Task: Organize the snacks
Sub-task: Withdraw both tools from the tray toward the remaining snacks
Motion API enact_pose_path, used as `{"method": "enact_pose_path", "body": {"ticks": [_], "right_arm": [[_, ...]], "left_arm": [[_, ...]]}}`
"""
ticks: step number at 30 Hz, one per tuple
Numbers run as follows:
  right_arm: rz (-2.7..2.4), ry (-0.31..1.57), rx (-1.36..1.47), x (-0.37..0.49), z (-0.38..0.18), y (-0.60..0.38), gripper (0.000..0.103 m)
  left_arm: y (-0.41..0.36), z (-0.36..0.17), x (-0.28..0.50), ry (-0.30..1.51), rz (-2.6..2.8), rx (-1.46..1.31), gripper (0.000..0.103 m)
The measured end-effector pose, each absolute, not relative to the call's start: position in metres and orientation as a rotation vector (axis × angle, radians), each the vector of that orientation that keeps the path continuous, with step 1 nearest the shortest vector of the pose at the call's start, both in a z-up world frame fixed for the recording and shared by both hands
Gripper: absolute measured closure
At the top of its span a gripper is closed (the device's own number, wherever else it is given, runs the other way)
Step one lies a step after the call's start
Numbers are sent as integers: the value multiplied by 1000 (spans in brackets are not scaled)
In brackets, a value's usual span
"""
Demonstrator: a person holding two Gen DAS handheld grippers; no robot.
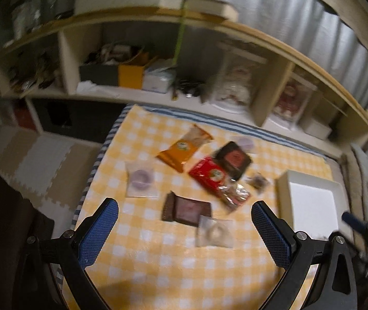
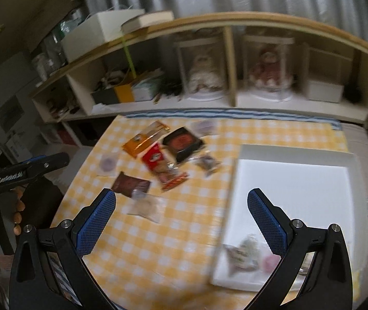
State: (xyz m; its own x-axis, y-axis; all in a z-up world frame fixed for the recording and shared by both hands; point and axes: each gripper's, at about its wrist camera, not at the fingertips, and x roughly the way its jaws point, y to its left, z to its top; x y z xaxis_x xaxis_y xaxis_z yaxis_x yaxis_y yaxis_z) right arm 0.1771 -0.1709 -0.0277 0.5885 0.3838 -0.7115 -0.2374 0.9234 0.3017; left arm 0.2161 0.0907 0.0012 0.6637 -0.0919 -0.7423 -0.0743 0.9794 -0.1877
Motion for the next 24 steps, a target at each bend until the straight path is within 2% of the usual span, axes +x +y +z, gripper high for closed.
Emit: {"method": "enact_pose_path", "body": {"ticks": [5,14,20,24], "right_arm": [[392,878,179,196,-59,-137,0],[426,950,149,226,-117,-106,0],[516,1027,24,219,-151,-90,0],[544,1043,-96,212,-168,-72,0]], "left_arm": [[95,-30,253,871,29,-232,0],[66,-103,335,955,76,-93,0],[70,-139,373,1006,77,-114,0],[66,-157,383,1027,90,-33,0]]}}
